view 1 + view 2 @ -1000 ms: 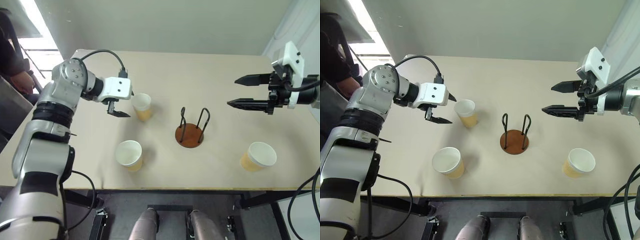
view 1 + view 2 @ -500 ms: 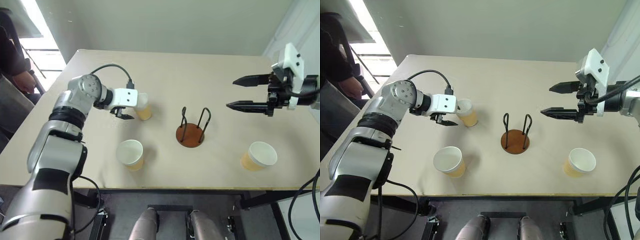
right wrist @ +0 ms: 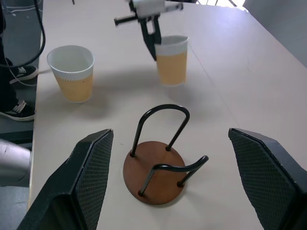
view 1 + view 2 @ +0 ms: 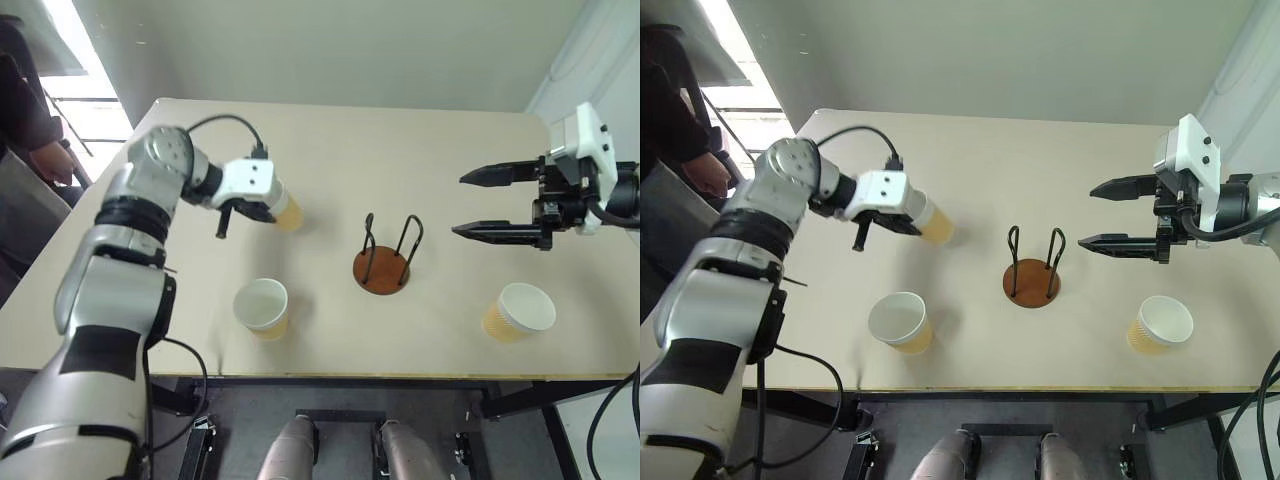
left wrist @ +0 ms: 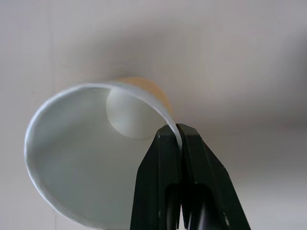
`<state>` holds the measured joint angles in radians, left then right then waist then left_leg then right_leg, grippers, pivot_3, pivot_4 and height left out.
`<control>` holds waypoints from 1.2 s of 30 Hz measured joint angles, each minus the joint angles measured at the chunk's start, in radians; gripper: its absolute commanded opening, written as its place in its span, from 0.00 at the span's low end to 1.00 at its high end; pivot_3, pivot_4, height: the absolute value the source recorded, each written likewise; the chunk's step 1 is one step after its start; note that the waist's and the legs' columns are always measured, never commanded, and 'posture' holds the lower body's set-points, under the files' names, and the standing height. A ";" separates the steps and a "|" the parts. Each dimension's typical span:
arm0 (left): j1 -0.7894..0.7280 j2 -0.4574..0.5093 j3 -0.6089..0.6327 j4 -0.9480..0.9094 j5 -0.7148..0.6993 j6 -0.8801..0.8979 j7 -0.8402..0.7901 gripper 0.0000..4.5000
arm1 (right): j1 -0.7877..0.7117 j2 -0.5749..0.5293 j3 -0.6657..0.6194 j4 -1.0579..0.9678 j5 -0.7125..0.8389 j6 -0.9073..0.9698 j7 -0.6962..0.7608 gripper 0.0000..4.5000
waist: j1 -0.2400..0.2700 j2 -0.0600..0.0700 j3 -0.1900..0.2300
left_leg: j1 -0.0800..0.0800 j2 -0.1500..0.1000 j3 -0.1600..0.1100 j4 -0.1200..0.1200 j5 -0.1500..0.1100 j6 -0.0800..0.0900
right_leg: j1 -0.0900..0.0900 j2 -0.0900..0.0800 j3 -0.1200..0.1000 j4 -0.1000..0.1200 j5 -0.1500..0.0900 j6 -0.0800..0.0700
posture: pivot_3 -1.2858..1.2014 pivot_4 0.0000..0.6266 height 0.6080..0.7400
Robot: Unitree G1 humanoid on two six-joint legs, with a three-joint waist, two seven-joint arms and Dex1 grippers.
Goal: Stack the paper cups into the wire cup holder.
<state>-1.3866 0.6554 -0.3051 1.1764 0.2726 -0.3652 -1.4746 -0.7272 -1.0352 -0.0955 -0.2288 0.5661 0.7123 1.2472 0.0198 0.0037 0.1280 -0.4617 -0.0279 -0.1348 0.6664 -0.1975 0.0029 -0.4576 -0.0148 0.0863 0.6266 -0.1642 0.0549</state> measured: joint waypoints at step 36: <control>-0.425 -0.130 -0.707 -0.278 -0.806 0.259 -0.108 0.01 | -0.002 -0.128 -0.007 0.008 0.109 0.156 0.045 0.87 | 0.018 0.003 0.002 | -0.020 -0.010 0.004 0.022 -0.005 0.013 | -0.006 -0.011 0.001 0.000 0.004 0.023 | 0.52 0.24 1.00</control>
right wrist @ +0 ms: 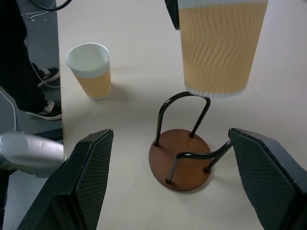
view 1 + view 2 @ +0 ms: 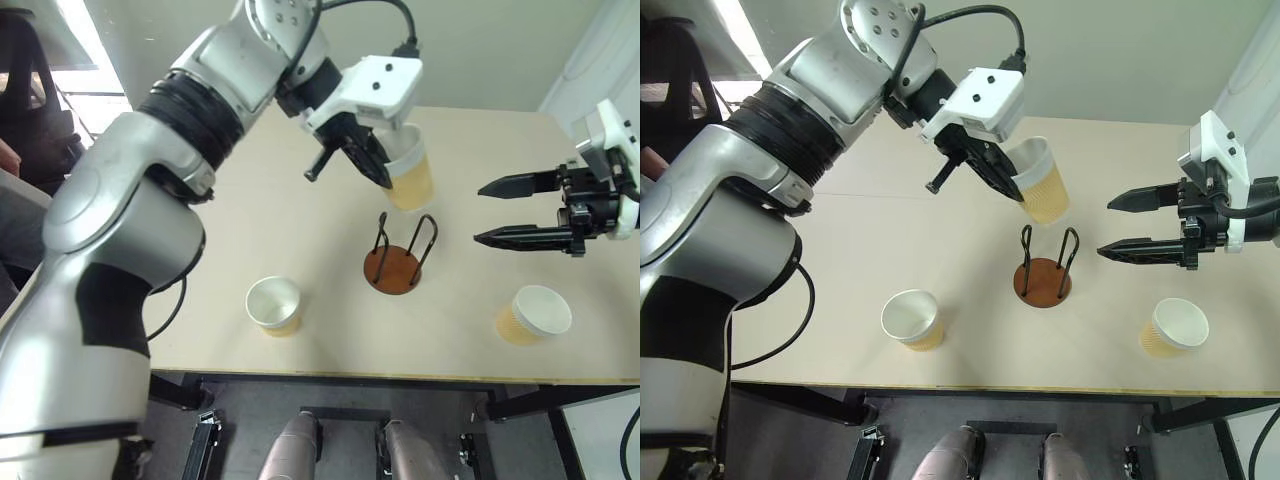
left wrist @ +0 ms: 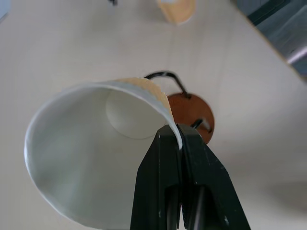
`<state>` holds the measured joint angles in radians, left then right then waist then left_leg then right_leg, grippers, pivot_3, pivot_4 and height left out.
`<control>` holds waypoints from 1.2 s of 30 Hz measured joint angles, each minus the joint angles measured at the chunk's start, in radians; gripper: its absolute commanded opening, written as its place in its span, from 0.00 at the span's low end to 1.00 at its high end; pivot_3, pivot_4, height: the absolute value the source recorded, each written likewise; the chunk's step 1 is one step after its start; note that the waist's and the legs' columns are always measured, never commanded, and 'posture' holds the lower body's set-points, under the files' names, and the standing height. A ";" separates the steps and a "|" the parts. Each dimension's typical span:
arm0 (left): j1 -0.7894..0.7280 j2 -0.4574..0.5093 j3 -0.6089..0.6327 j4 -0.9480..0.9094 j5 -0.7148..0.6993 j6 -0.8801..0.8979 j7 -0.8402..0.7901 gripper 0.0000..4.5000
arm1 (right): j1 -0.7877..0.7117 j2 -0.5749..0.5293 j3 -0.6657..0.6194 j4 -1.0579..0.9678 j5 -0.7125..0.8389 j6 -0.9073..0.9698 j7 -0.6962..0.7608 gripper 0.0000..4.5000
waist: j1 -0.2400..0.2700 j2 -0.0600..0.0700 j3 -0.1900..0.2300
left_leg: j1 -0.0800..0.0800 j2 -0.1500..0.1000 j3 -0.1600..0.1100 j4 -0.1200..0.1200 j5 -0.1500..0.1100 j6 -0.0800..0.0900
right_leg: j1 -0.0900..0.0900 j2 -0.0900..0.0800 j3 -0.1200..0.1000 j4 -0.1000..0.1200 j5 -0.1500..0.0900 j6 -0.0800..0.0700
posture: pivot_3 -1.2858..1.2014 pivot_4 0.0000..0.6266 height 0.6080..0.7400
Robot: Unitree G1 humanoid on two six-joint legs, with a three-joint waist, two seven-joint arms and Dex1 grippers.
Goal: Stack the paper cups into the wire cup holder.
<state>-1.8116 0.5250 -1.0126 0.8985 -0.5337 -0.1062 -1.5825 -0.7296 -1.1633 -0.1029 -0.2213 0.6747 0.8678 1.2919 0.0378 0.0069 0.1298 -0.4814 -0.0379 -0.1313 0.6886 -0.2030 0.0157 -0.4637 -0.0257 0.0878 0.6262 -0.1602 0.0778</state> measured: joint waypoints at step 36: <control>0.000 -0.198 0.123 0.259 0.346 -0.282 0.000 0.01 | 0.017 -0.054 -0.006 -0.021 0.050 0.036 -0.002 0.87 | 0.007 0.000 0.000 | -0.001 -0.002 0.001 0.010 -0.002 0.004 | 0.004 0.000 0.001 -0.001 -0.001 0.001 | 0.52 0.24 1.00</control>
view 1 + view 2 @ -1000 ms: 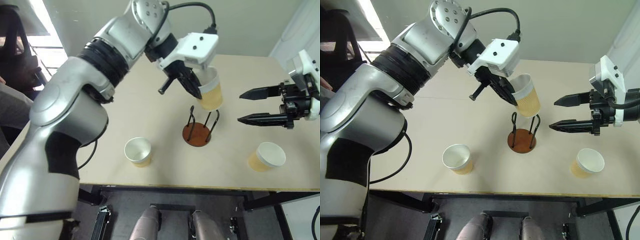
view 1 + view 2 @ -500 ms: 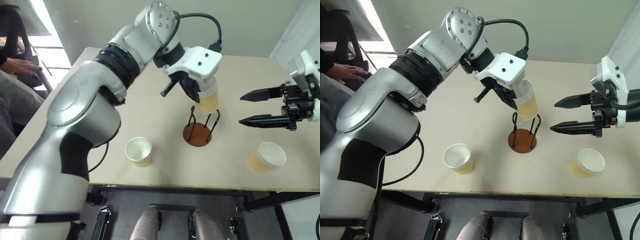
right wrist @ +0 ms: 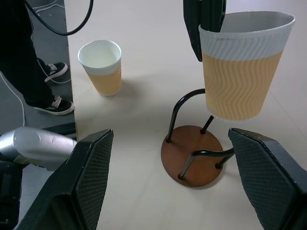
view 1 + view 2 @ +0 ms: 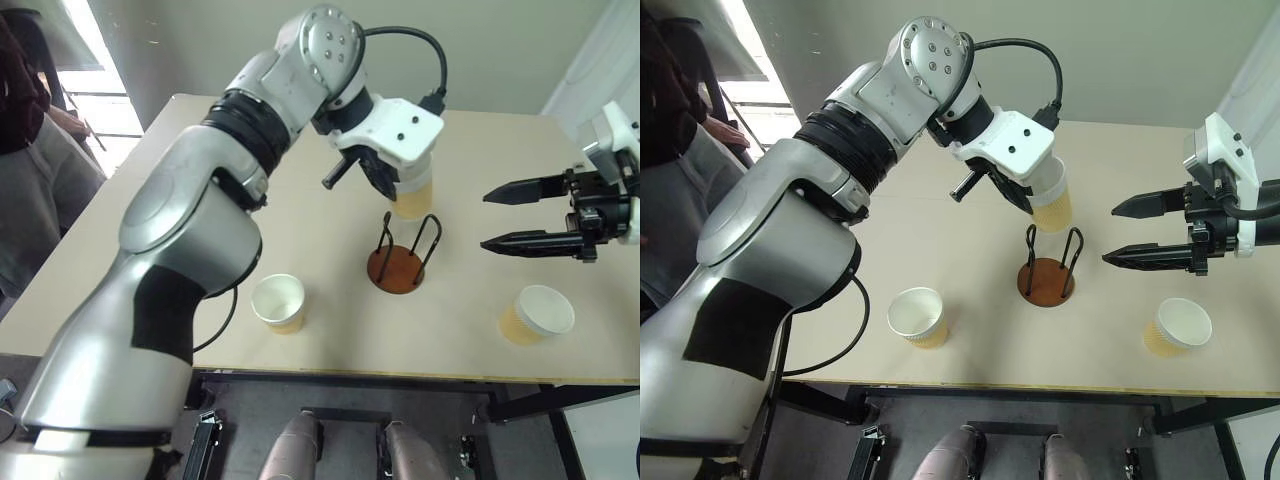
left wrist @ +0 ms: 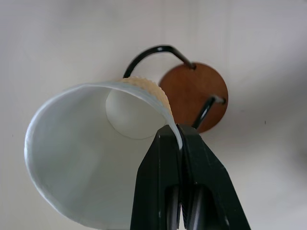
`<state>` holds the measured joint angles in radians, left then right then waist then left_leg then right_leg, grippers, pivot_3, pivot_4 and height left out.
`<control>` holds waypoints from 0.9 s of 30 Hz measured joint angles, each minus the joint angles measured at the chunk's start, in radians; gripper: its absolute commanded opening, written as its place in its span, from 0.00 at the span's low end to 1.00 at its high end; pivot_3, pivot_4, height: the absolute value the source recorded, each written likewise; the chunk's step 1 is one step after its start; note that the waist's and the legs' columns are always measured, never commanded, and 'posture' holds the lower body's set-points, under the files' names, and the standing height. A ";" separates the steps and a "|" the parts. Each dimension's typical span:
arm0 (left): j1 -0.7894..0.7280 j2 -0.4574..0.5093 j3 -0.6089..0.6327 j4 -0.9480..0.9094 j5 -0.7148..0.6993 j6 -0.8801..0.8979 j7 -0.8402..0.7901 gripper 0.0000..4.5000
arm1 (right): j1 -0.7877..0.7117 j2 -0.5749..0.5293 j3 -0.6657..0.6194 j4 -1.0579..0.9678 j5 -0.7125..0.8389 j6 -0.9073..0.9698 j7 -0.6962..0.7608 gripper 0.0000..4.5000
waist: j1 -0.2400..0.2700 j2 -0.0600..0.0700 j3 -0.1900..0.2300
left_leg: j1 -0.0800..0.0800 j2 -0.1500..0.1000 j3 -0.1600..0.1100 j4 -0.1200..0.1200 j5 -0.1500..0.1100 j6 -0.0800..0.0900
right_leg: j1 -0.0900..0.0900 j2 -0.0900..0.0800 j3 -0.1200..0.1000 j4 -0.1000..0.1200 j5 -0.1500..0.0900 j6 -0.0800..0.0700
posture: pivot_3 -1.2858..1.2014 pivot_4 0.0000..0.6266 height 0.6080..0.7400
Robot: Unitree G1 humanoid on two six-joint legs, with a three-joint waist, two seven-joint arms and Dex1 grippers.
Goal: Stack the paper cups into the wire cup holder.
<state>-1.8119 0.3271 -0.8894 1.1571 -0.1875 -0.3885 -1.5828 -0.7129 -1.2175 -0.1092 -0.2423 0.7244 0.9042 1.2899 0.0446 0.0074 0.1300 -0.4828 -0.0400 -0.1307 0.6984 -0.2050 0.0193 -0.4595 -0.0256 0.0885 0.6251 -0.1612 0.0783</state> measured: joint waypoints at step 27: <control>0.003 0.024 -0.112 -0.060 -0.068 0.012 0.000 0.01 | 0.001 0.000 0.000 -0.001 0.002 -0.001 -0.021 0.87 | 0.001 0.000 0.000 | 0.000 0.000 0.000 0.000 0.000 0.000 | 0.000 0.000 0.000 0.000 0.001 0.002 | 0.52 0.24 1.00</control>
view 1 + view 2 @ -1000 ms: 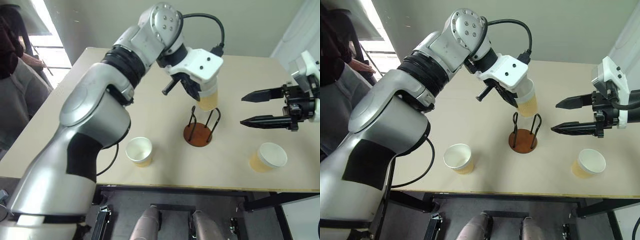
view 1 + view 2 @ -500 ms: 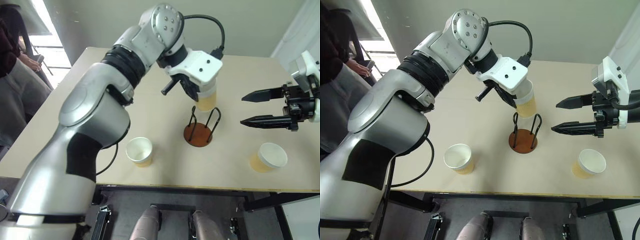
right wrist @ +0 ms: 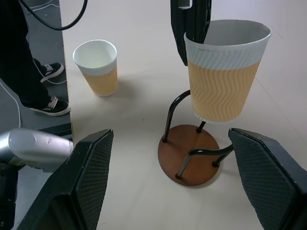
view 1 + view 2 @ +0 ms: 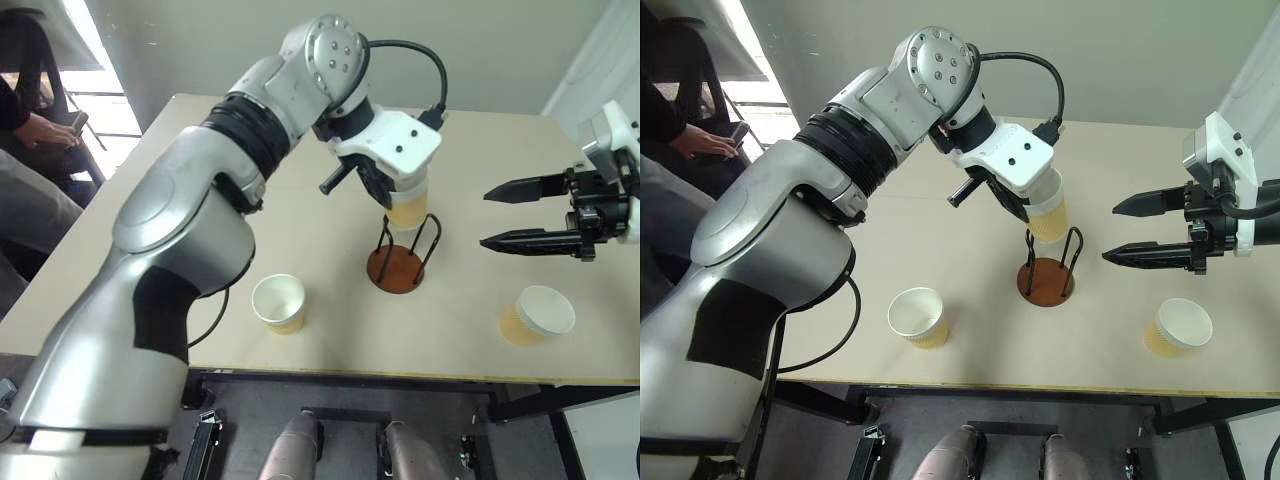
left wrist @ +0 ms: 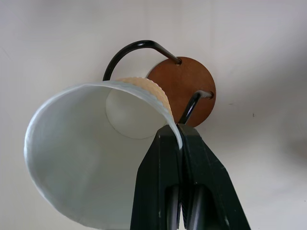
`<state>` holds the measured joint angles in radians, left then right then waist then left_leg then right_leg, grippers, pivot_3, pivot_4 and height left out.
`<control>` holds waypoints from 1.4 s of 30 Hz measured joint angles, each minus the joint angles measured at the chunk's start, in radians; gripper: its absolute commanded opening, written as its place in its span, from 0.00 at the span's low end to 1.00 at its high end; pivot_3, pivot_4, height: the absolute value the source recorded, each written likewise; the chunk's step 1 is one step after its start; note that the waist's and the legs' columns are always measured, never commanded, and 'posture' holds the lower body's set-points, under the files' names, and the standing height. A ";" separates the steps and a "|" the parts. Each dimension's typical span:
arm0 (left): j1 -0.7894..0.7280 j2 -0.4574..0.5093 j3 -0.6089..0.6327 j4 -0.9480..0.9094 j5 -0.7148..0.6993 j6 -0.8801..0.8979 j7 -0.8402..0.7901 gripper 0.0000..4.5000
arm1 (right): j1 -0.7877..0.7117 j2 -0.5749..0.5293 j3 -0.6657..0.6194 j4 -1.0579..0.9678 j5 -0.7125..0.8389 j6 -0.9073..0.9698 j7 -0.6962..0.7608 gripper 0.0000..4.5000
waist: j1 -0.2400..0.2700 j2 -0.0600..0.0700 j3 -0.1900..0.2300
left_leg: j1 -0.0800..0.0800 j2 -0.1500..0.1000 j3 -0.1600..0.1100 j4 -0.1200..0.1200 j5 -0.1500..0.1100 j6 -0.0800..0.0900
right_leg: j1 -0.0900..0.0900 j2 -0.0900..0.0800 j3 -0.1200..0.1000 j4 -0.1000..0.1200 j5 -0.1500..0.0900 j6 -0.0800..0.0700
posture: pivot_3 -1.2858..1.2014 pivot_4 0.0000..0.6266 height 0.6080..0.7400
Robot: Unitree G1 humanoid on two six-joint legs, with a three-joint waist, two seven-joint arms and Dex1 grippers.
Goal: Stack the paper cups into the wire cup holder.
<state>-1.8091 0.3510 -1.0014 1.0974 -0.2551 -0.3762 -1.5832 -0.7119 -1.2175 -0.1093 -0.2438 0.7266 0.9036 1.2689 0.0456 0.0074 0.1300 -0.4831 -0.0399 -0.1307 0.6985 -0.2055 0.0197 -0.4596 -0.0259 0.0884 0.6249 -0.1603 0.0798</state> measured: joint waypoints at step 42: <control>0.252 0.361 0.418 -0.250 -0.214 0.564 -0.001 0.99 | 0.354 -0.095 -0.171 -0.212 0.099 0.134 -0.088 0.87 | 0.009 0.005 -0.002 | -0.004 -0.003 0.002 0.001 -0.001 0.000 | -0.004 0.001 -0.003 0.000 -0.003 -0.001 | 0.52 0.24 1.00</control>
<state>-1.5571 0.7119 -0.5832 0.8472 -0.4690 0.1877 -1.5841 -0.3583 -1.3130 -0.2801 -0.4561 0.8256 1.0375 1.1808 0.0542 0.0123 0.1283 -0.4874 -0.0425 -0.1291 0.6992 -0.2064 0.0197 -0.4636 -0.0247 0.0854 0.6248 -0.1636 0.0786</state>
